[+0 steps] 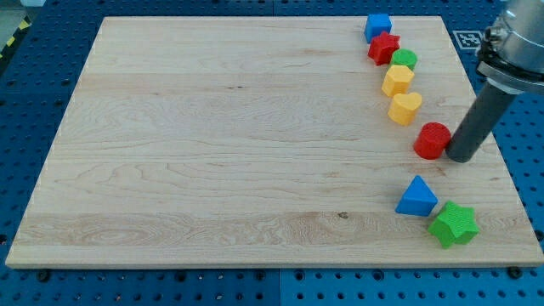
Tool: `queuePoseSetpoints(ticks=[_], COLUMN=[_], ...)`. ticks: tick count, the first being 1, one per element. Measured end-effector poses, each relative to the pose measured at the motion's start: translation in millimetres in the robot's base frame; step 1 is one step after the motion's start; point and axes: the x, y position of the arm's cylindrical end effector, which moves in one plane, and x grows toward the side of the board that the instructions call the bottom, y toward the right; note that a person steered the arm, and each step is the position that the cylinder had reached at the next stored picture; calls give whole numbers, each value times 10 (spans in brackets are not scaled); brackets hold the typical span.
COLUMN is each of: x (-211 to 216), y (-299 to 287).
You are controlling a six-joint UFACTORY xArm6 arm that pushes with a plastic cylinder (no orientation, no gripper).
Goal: Move the blue triangle closer to the red circle
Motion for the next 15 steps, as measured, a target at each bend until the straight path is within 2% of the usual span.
queuePoseSetpoints(ticks=[1,3,5,6,7,10,12,13,15], x=[-60,266,326,1021,1190,783,709,702,478], y=[-68,-247,-1282,-1286,-1163,-584,-615,-895,-739])
